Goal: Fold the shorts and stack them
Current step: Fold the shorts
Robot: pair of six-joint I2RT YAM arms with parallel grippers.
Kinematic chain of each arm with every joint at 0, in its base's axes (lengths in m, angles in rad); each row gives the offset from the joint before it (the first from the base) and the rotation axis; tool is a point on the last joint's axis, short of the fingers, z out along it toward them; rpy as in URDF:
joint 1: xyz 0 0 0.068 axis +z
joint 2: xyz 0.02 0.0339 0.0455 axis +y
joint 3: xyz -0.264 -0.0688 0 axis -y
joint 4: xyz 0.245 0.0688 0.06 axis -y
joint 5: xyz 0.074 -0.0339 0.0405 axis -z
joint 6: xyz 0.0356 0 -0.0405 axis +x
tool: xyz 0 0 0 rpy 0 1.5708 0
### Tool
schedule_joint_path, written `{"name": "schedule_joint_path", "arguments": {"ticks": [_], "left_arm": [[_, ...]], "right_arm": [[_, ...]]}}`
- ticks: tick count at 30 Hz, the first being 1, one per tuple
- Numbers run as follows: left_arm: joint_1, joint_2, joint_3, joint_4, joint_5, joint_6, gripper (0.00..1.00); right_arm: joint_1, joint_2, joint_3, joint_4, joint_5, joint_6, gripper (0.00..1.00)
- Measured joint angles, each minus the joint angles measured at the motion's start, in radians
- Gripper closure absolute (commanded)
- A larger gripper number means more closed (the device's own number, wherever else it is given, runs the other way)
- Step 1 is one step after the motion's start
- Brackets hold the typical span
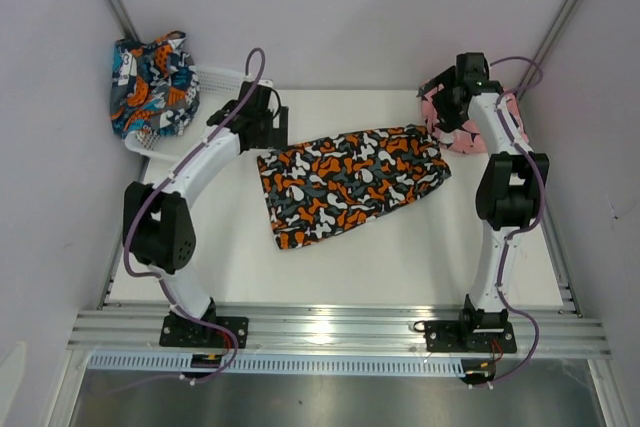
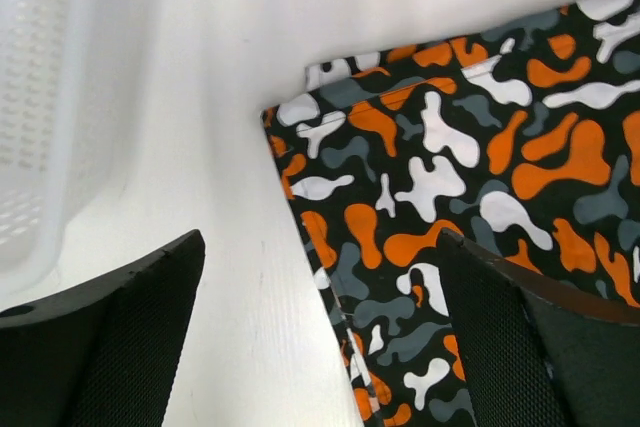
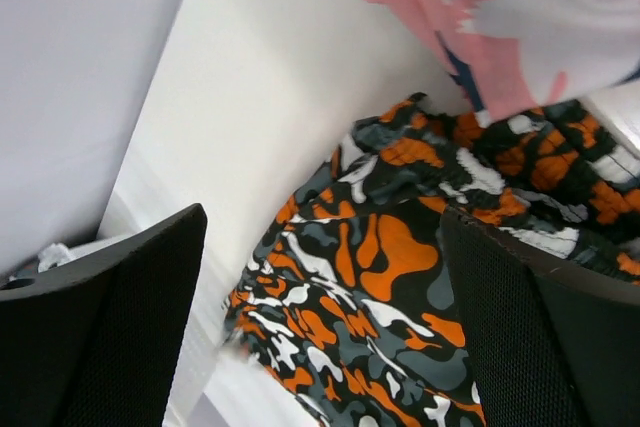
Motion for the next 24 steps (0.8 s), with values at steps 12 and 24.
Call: {"name": "schedule_joint_path", "arguments": {"ticks": [12, 24], "left_arm": [[-0.060, -0.253, -0.085, 0.024, -0.047, -0.040, 0.01], [-0.242, -0.298, -0.360, 0.173, 0.036, -0.106, 0.01]], "right_arm": [[-0.036, -0.388, -0.562, 0.233, -0.020, -0.190, 0.08], [-0.138, -0.512, -1.112, 0.630, -0.181, -0.226, 0.03]]}}
